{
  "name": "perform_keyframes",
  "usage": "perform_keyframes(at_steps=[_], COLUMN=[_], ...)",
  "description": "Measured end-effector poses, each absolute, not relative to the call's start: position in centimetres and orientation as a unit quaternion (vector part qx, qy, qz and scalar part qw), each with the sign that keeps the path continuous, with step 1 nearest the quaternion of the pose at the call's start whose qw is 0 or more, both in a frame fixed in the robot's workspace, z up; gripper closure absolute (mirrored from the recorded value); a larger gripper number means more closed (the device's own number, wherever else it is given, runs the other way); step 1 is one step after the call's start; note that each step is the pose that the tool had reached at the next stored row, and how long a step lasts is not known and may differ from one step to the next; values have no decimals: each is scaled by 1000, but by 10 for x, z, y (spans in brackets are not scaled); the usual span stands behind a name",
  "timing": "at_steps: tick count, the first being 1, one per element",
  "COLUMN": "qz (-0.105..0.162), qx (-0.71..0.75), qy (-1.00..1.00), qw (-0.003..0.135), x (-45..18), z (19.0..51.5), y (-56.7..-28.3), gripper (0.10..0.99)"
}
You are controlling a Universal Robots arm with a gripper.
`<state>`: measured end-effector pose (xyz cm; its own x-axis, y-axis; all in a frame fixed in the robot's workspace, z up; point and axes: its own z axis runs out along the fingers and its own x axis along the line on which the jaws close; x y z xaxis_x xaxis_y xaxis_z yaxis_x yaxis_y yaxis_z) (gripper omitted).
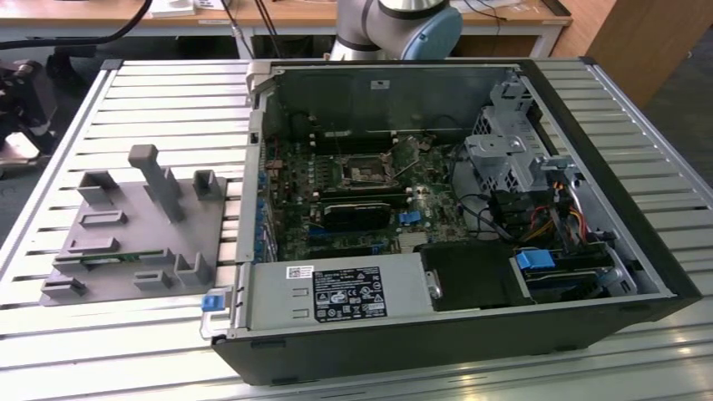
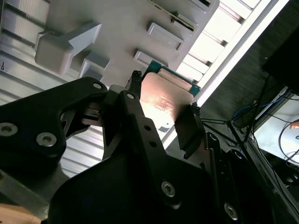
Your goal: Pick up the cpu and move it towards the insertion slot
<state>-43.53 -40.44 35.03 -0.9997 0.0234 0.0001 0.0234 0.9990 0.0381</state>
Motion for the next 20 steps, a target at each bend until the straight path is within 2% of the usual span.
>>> perform_keyframes(at_steps=[20], qz=[19], qx=[12], qy=[1000], qw=[0], x=[-421], z=[357], y=[-404], gripper=[549])
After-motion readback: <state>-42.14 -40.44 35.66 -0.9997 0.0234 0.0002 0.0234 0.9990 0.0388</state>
